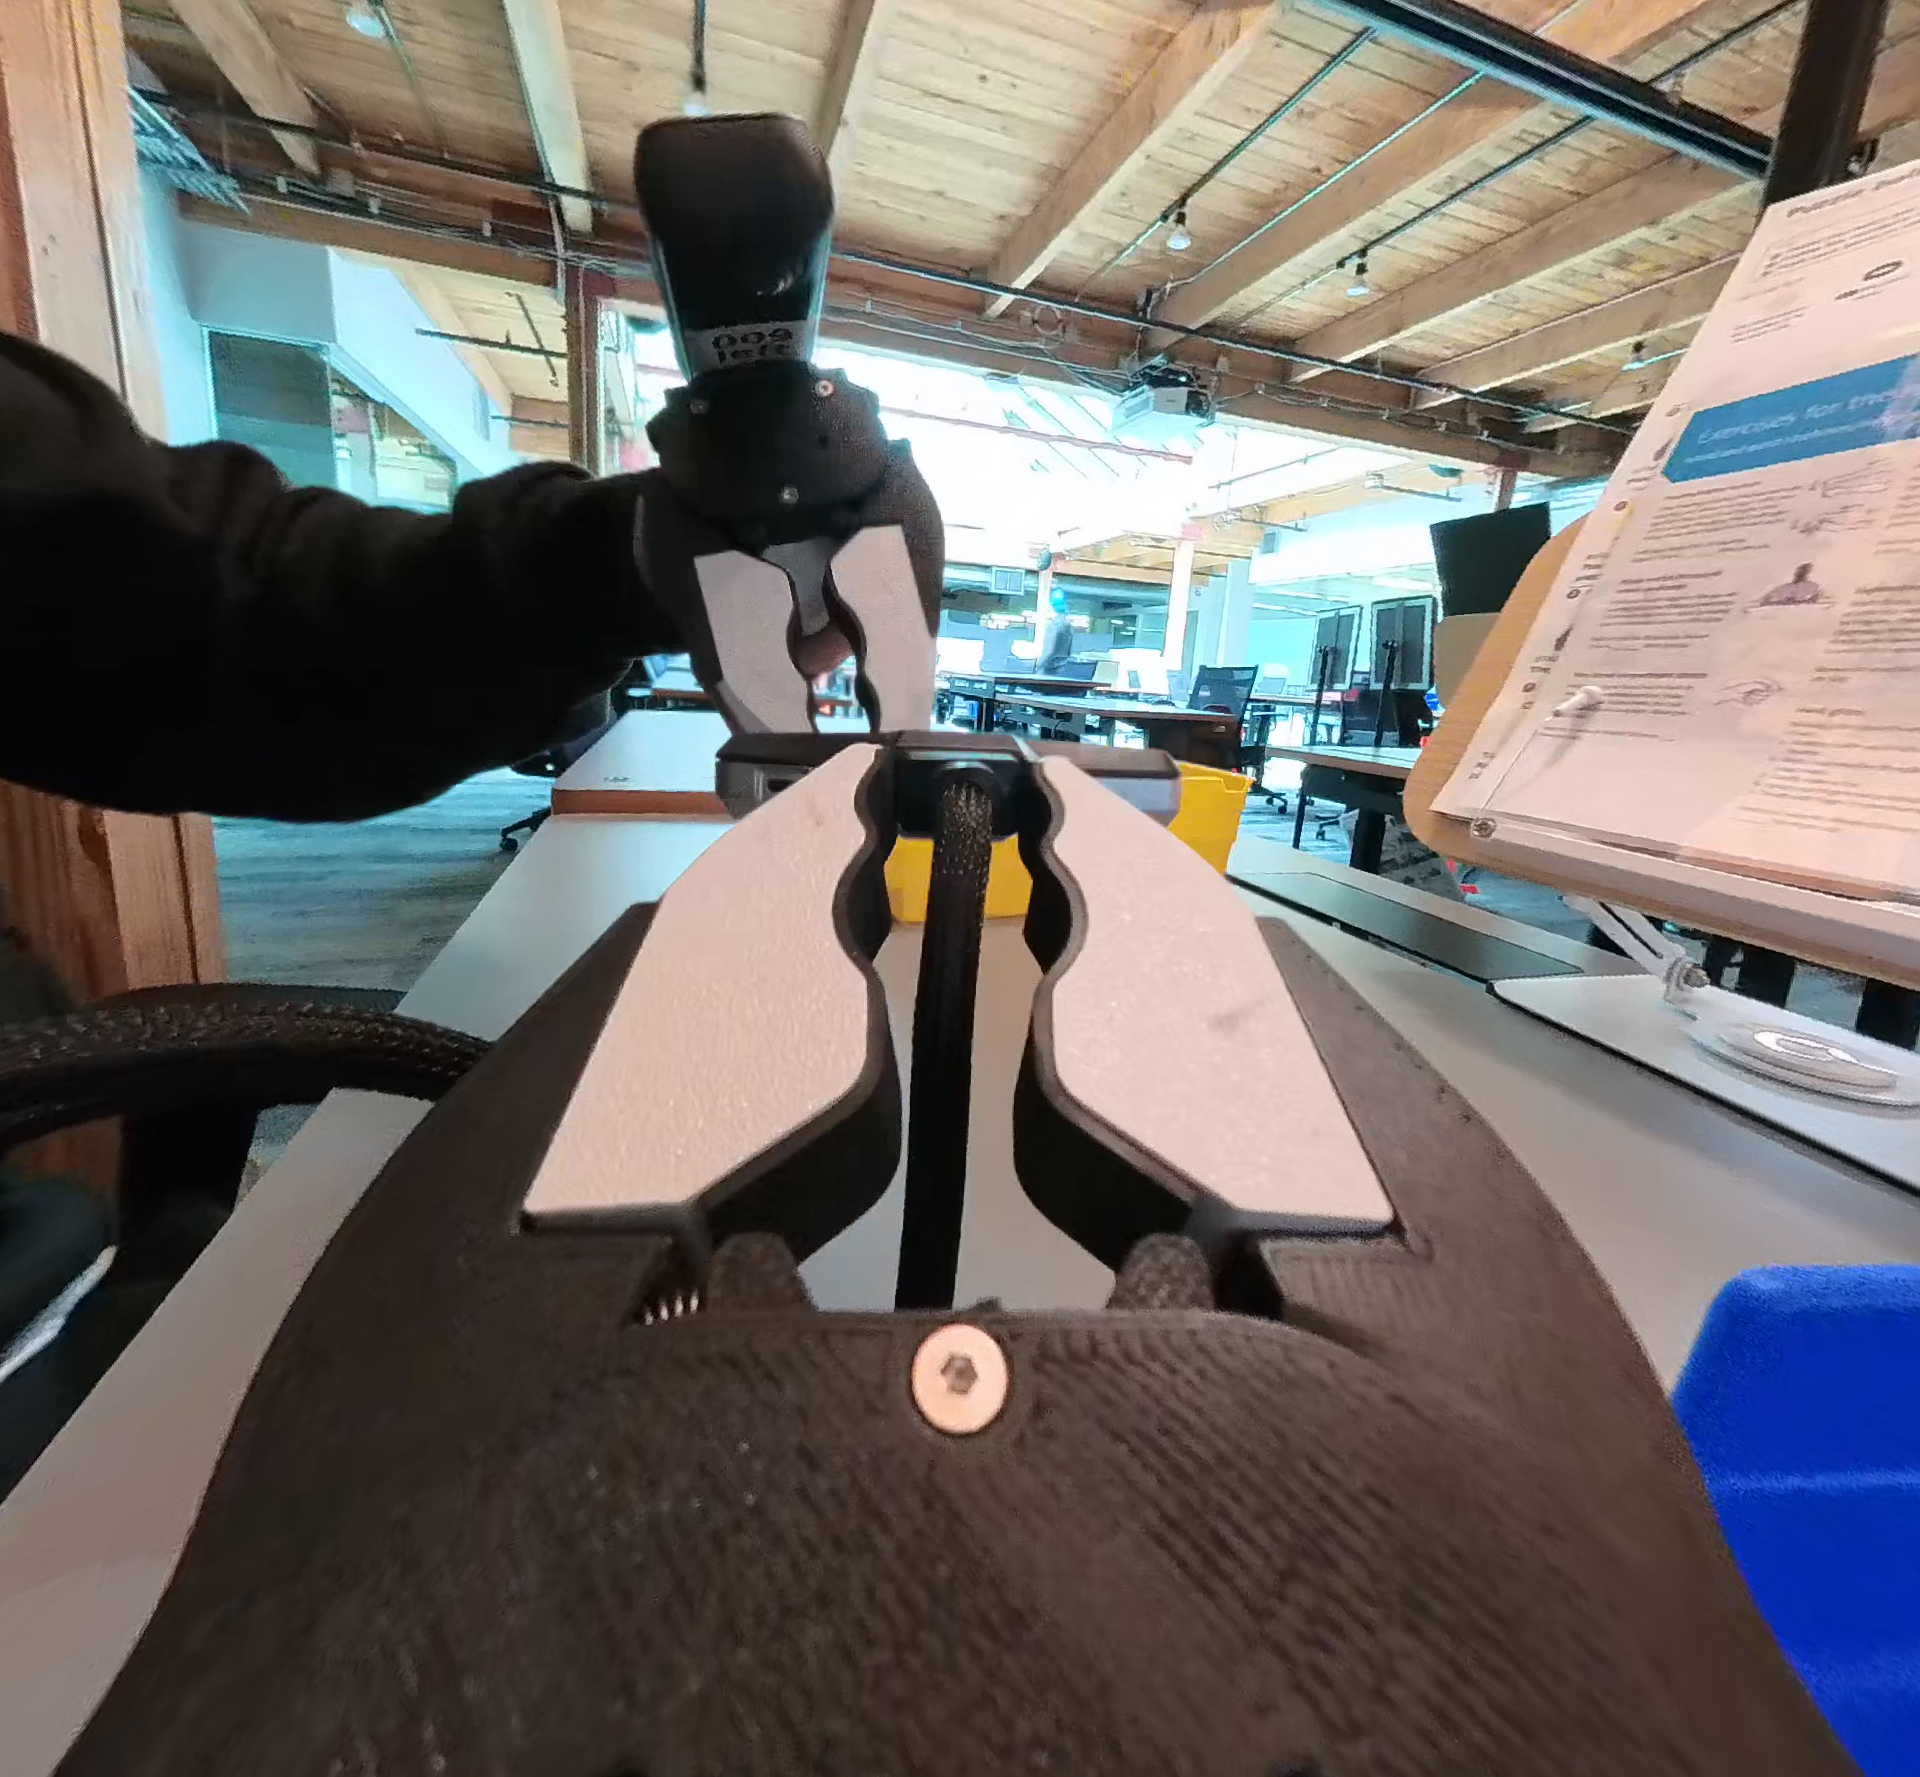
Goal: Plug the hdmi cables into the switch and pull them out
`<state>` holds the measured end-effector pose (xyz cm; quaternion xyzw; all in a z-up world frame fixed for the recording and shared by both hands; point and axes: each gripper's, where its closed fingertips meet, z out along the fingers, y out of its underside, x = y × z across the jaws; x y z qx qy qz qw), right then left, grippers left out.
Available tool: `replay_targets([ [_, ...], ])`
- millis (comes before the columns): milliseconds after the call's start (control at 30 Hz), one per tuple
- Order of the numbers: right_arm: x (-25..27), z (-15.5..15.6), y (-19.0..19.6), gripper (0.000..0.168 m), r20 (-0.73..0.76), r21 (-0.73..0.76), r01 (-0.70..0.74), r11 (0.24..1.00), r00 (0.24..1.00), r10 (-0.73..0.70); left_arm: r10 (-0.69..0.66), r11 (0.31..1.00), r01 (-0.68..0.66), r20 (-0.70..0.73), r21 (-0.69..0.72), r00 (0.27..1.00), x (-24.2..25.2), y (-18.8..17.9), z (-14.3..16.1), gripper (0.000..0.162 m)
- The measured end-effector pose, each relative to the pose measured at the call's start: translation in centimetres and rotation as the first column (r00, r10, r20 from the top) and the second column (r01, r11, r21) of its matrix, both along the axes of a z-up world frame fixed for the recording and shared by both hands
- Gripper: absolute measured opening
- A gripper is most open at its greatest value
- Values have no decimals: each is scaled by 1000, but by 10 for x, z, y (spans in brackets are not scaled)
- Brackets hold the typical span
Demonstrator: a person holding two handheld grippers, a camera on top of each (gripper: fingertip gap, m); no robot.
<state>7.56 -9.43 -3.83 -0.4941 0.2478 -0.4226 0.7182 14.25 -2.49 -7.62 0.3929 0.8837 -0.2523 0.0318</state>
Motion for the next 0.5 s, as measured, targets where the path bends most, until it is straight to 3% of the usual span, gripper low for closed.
replay_targets([
  [33,0,0,1,23,2,8,-5,1000,1000,5,-5,1000,4,-9,-10,1000,0,0,2,13],
  [100,1,-1,1,23,-2,2,-16,1000,1000,16,-37,999,37,15,5,999,0,1,-2,12],
  [167,-4,3,-1,23,12,38,-44,998,999,44,-72,997,72,-79,-7,994,-9,1,0,11],
  [233,-15,14,-7,23,80,101,-100,990,992,92,-126,989,94,-332,-111,935,-25,-2,24,10],
  [300,-19,21,-9,23,131,150,-129,980,985,110,-157,981,66,-558,-181,815,-36,-5,51,10],
  [500,-24,23,-10,23,159,156,-143,977,980,118,-213,960,48,-609,-276,764,-40,-7,56,11],
])
